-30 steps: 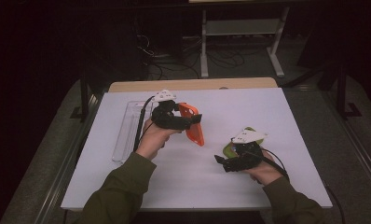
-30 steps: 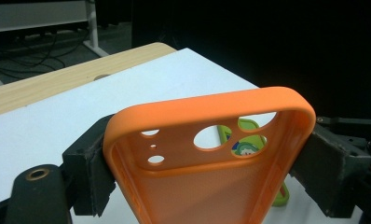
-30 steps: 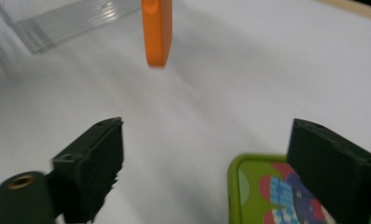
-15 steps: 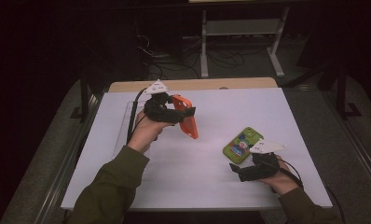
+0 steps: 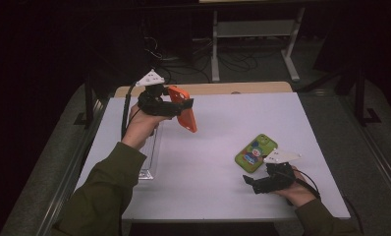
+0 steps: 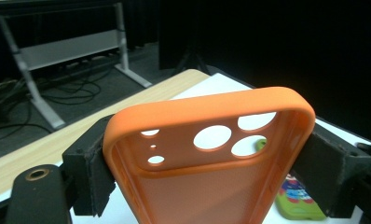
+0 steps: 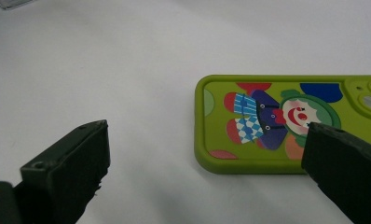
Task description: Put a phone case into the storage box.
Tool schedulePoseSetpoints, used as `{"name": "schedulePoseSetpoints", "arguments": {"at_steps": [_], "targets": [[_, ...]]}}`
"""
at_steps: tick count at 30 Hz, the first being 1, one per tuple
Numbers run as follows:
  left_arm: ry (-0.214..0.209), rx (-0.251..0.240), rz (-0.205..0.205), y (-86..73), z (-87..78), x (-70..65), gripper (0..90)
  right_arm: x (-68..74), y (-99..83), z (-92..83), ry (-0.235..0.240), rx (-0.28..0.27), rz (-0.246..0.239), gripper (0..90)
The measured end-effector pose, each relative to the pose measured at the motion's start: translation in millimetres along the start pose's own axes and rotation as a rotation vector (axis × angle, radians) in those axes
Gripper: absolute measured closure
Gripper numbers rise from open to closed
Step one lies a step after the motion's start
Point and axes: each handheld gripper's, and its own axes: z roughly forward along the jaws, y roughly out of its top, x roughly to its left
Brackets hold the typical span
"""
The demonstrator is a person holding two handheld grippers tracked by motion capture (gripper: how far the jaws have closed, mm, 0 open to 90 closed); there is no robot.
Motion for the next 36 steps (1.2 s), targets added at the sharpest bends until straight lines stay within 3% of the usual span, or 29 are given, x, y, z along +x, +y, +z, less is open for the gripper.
{"name": "schedulePoseSetpoints", "arguments": {"at_steps": [16,24,32,36], "targets": [[0.186,0.007,-0.045,4.6,-13.5,51.9,16.0,-0.2,0.4,-1.1,-0.003,-0.004,-0.006,0.5],[0.32,0.019,-0.079,2.5,-15.2,73.2,16.0,-0.4,0.6,-0.8,-0.007,-0.007,-0.012,0.6],[0.459,0.075,-0.115,-6.0,-7.6,89.9,15.9,-0.7,0.7,-1.3,-0.007,-0.009,-0.013,0.5],[0.509,0.096,-0.129,-10.2,-3.8,96.0,15.9,-0.7,0.8,-2.0,-0.006,-0.01,-0.009,0.5]]}}
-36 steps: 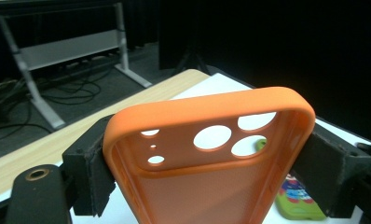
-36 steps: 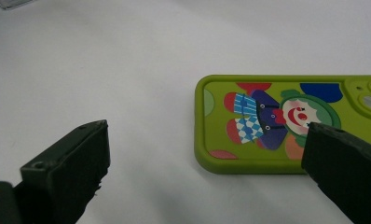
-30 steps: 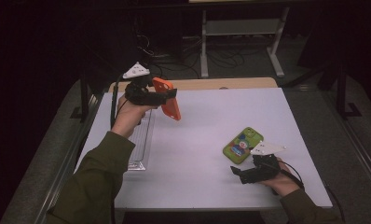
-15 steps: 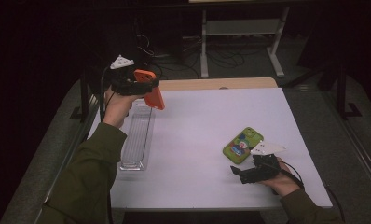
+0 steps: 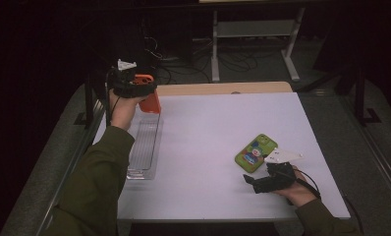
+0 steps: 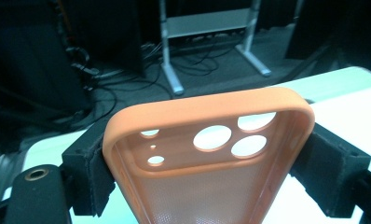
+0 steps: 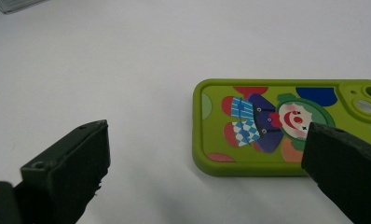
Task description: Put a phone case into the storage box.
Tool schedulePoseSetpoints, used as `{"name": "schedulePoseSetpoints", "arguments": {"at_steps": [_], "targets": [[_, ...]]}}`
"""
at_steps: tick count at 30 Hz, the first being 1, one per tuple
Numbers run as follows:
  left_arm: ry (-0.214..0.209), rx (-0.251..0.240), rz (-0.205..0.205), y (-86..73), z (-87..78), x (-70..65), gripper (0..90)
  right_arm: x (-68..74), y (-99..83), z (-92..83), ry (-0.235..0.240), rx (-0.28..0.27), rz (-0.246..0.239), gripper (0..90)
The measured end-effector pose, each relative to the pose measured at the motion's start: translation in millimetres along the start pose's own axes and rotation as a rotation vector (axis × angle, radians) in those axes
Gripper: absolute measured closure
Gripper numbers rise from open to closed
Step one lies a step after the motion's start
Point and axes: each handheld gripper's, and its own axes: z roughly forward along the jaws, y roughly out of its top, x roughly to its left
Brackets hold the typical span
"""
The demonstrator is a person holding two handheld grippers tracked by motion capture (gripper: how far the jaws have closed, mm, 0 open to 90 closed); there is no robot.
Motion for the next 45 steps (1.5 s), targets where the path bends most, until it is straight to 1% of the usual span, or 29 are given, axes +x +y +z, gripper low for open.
{"name": "schedulePoseSetpoints", "arguments": {"at_steps": [1,3,6,7,9,10,12,13,15,16,17,19,21,23,24,25,27,28,30,31,32,34,35,38,40,41,42,43,45], "targets": [[0.016,0.012,-0.002,-0.8,1.4,1.0,15.9,0.0,0.0,-0.1,0.0,-0.001,0.0,0.6],[0.026,0.015,-0.019,-3.3,5.1,2.8,15.8,0.1,0.1,-0.2,0.0,0.0,0.0,0.6],[0.052,0.04,-0.014,-8.2,10.4,5.5,15.7,0.1,0.1,-0.5,0.0,-0.002,-0.003,0.6],[0.056,0.045,-0.022,-10.2,12.5,5.8,15.7,0.0,0.1,-0.5,-0.002,-0.004,-0.004,0.6],[0.067,0.064,-0.01,-14.0,15.6,7.2,15.7,-0.2,0.2,-0.7,-0.001,-0.003,-0.005,0.6],[0.072,0.056,-0.028,-16.3,18.3,6.3,15.7,-0.3,0.3,-0.8,0.001,-0.002,-0.004,0.6],[0.079,0.083,-0.012,-20.0,21.5,7.9,15.6,0.0,0.2,-0.8,0.002,-0.001,-0.004,0.6],[0.086,0.084,-0.023,-22.2,23.5,7.3,15.6,0.1,0.2,-0.8,0.002,0.0,-0.005,0.6],[0.091,0.094,-0.026,-25.8,26.7,8.2,15.6,0.0,0.3,-0.8,0.0,-0.003,-0.008,0.6],[0.094,0.099,-0.02,-27.2,28.2,8.7,15.6,-0.3,0.3,-0.9,-0.001,-0.004,-0.01,0.6],[0.097,0.098,-0.03,-28.7,30.0,8.1,15.6,-0.3,0.3,-1.0,-0.002,-0.005,-0.009,0.6],[0.103,0.11,-0.018,-31.0,32.5,9.0,15.5,-0.5,0.3,-1.2,-0.002,-0.005,-0.007,0.6],[0.103,0.117,-0.019,-33.1,34.7,9.1,15.5,-0.5,0.3,-1.3,-0.003,-0.005,-0.007,0.6],[0.105,0.121,-0.03,-34.9,36.9,8.0,15.4,-0.4,0.2,-1.2,-0.003,-0.005,-0.008,0.6],[0.107,0.123,-0.018,-35.6,38.2,8.4,15.4,-0.4,0.2,-1.2,-0.003,-0.005,-0.008,0.6],[0.115,0.119,-0.025,-36.9,40.3,7.6,15.3,-0.3,0.2,-1.2,-0.003,-0.006,-0.009,0.6],[0.123,0.133,-0.014,-38.5,42.4,8.4,15.3,-0.2,0.2,-1.3,-0.002,-0.006,-0.008,0.6],[0.12,0.13,-0.026,-39.5,44.0,8.0,15.3,-0.2,0.2,-1.3,-0.002,-0.006,-0.008,0.6],[0.121,0.138,-0.022,-40.8,46.5,8.5,15.2,-0.2,0.2,-1.3,-0.001,-0.006,-0.008,0.6],[0.121,0.124,-0.038,-41.5,48.4,7.3,15.1,-0.4,0.2,-1.3,0.0,-0.005,-0.008,0.6],[0.12,0.14,-0.02,-41.6,48.4,8.2,15.1,-0.5,0.2,-1.3,0.0,-0.005,-0.008,0.6],[0.119,0.139,-0.027,-42.8,51.2,7.2,15.0,-0.4,0.1,-1.1,0.001,-0.004,-0.005,0.6],[0.118,0.138,-0.031,-43.4,52.7,6.7,15.0,0.2,0.1,-1.4,0.004,0.002,0.006,0.6],[0.118,0.138,-0.014,-43.6,54.2,6.0,14.8,-1.3,0.2,-1.0,0.0,-0.006,-0.007,0.6],[0.118,0.136,-0.011,-43.7,55.4,6.5,14.3,-1.8,0.7,-0.1,0.003,-0.006,0.002,0.6],[0.119,0.131,-0.019,-43.7,56.6,6.8,14.0,-2.1,1.1,0.4,0.004,-0.004,0.008,0.6],[0.121,0.135,-0.026,-44.2,58.1,7.3,13.4,-3.1,1.4,1.4,0.004,-0.005,0.003,0.6],[0.115,0.152,-0.017,-44.6,58.4,8.6,11.1,-3.6,1.4,2.3,0.002,-0.004,0.002,0.6],[0.105,0.155,-0.021,-45.8,58.7,11.3,8.2,-4.1,1.8,3.7,0.006,-0.002,0.005,0.6]]}}
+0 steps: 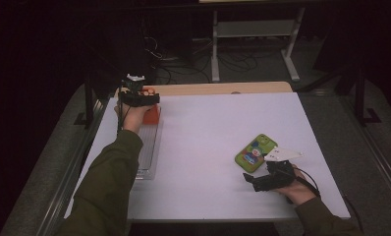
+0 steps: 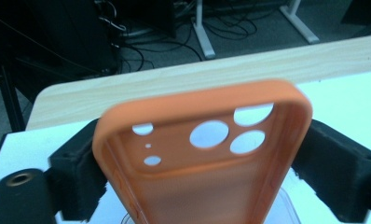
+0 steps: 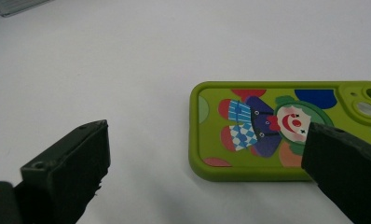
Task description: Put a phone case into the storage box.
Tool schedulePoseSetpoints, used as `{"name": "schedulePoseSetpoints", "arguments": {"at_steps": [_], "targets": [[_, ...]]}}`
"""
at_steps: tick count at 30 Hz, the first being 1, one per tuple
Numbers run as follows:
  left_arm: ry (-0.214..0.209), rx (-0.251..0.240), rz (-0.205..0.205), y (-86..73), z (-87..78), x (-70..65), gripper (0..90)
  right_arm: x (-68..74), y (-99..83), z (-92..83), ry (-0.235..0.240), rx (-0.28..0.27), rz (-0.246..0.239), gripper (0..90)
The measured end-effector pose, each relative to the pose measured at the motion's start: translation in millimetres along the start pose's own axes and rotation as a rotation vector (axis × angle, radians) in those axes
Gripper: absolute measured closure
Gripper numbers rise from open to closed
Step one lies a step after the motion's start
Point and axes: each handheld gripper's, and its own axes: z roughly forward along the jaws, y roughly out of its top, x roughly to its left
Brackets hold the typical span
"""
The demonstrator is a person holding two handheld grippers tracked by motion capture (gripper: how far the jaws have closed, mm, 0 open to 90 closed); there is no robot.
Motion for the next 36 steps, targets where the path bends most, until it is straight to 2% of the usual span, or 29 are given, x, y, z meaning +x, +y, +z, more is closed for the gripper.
{"name": "schedulePoseSetpoints", "arguments": {"at_steps": [3,6,10,15,20,22,24,26,36], "targets": [[-0.016,0.011,-0.015,-0.5,-1.9,2.2,1.7,0.7,0.0,0.4,-0.001,0.003,0.002,0.6],[-0.029,0.021,-0.006,0.3,-8.3,3.9,0.0,1.2,0.2,-0.2,-0.003,0.004,0.002,0.6],[-0.043,0.01,0.002,2.3,-20.6,4.2,0.0,1.2,1.0,-1.0,-0.006,-0.003,-0.002,0.6],[-0.111,0.017,0.042,3.7,-36.4,4.2,0.0,1.6,0.1,-2.3,-0.007,-0.001,0.003,0.6],[-0.17,0.014,0.075,1.0,-52.5,-1.8,0.0,1.6,-1.3,-4.9,-0.015,-0.008,-0.01,0.6],[-0.192,0.009,0.099,-0.9,-59.2,-5.4,0.0,3.2,-0.5,-5.7,-0.012,-0.01,0.003,0.6],[-0.213,-0.001,0.106,-2.4,-66.0,-8.2,0.0,3.1,-0.2,-5.7,-0.016,-0.013,-0.016,0.6],[-0.243,-0.01,0.101,-3.8,-71.8,-10.5,0.0,5.0,0.5,-5.8,-0.012,-0.011,0.0,0.6],[-0.378,-0.025,0.161,-14.8,-91.1,-26.8,0.0,6.8,0.8,-4.5,-0.009,-0.006,-0.01,0.5]]}}
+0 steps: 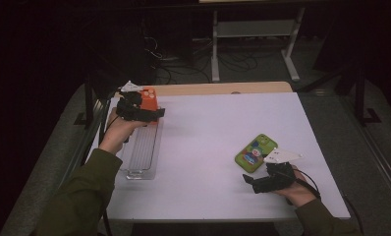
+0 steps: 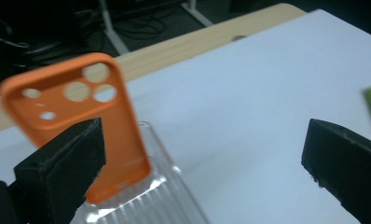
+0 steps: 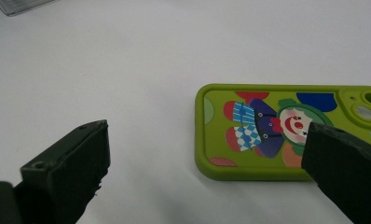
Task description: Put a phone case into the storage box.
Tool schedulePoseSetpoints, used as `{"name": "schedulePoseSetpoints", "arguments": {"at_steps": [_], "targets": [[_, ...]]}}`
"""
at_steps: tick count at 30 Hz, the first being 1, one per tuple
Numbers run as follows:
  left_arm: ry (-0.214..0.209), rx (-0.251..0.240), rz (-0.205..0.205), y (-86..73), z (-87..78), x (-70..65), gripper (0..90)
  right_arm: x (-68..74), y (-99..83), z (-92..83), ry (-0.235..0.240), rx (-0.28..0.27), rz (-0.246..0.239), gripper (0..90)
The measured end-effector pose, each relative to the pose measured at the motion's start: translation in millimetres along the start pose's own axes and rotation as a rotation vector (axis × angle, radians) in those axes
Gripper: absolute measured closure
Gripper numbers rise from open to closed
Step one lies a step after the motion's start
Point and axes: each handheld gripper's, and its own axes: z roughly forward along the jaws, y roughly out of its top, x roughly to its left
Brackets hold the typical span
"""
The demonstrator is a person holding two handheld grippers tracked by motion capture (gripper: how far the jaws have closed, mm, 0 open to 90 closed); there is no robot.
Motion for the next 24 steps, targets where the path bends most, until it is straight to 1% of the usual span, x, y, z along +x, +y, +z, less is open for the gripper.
{"name": "schedulePoseSetpoints", "arguments": {"at_steps": [2,3,4,5,6,7,11,13,14,17,18,21,24], "targets": [[-0.032,-0.004,0.012,-1.5,-0.3,-5.3,0.0,-0.5,-0.2,0.5,-0.002,0.001,-0.004,0.6],[-0.052,0.001,0.016,-2.1,-0.5,-7.8,0.0,-0.9,-0.3,0.9,-0.005,0.0,-0.009,0.6],[-0.069,-0.005,0.017,-2.8,0.0,-11.2,0.0,-0.6,-0.3,1.1,-0.003,0.002,-0.004,0.6],[-0.085,-0.004,0.03,-3.4,0.2,-14.3,0.0,-0.7,-0.4,1.1,-0.001,0.004,-0.004,0.6],[-0.098,-0.012,0.031,-4.2,1.2,-18.5,0.0,-0.1,-0.3,1.1,0.001,0.007,0.004,0.6],[-0.11,-0.012,0.042,-4.8,1.7,-21.7,0.0,-0.3,-0.3,0.9,0.001,0.009,0.003,0.6],[-0.167,-0.016,0.064,-8.4,4.3,-37.4,0.0,-0.6,-0.6,0.4,-0.001,0.005,0.003,0.6],[-0.19,-0.018,0.085,-10.1,5.1,-45.4,0.0,-0.7,-0.6,0.1,-0.002,0.004,0.003,0.6],[-0.203,-0.022,0.085,-11.2,5.8,-50.2,0.0,-1.1,-0.6,0.1,-0.003,0.004,-0.001,0.6],[-0.228,-0.02,0.101,-14.9,7.8,-62.7,0.0,-1.1,-0.5,0.4,0.0,0.006,0.001,0.6],[-0.235,-0.02,0.115,-16.4,8.7,-66.5,0.0,-1.1,-0.4,0.6,0.001,0.008,0.0,0.6],[-0.262,-0.019,0.12,-21.5,11.3,-79.2,0.0,-1.6,-0.4,0.9,-0.002,0.004,-0.002,0.6],[-0.283,-0.012,0.14,-26.9,13.9,-90.6,0.0,-1.9,-0.4,1.0,-0.004,0.004,0.0,0.6]]}}
